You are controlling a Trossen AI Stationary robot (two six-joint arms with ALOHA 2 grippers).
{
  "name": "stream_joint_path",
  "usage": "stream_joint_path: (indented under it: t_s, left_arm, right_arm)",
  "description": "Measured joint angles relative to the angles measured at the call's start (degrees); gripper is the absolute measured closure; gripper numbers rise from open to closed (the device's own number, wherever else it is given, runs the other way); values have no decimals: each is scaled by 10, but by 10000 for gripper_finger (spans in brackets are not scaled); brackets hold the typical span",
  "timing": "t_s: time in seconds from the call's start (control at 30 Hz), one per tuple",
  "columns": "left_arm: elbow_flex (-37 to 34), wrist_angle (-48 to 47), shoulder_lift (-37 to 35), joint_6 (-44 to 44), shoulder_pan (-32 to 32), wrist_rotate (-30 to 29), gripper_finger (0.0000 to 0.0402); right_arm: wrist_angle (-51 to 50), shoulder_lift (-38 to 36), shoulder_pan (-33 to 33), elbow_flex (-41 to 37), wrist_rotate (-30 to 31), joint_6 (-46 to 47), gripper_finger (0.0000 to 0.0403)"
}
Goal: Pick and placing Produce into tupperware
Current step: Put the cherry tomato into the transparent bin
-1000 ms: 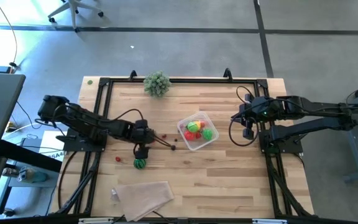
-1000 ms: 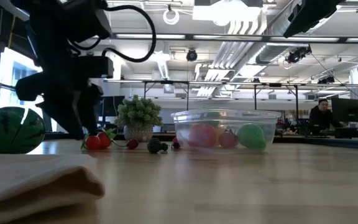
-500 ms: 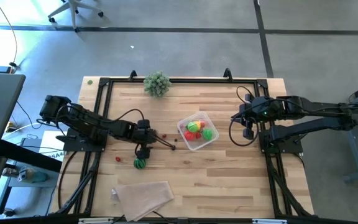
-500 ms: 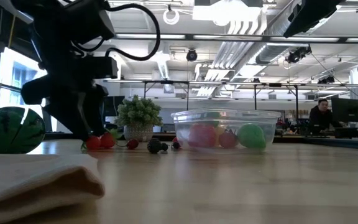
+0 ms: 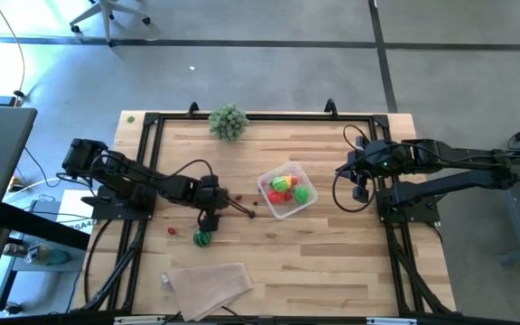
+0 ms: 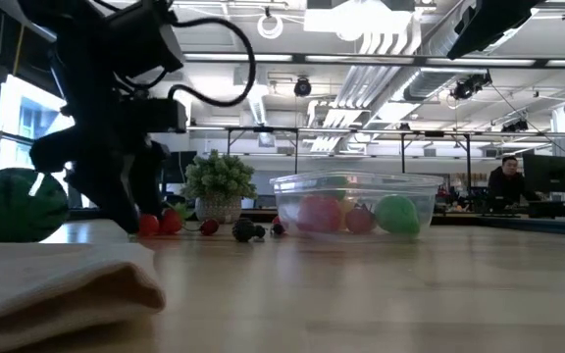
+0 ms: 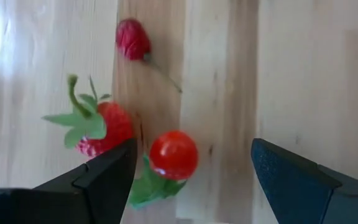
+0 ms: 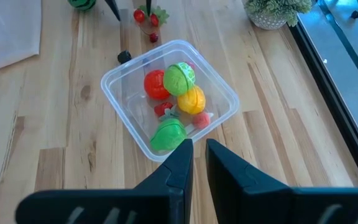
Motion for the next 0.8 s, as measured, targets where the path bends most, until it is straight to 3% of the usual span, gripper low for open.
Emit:
stream_joint_path:
  t_s: [0.43,0.8]
  left_arm:
    - [5,4,18,1,4,-34,103]
    - [5,-4,18,1,4,-16,212]
  right_arm:
    - [0,0,0,0,0,0,368]
    - [0,0,0,0,0,0,368]
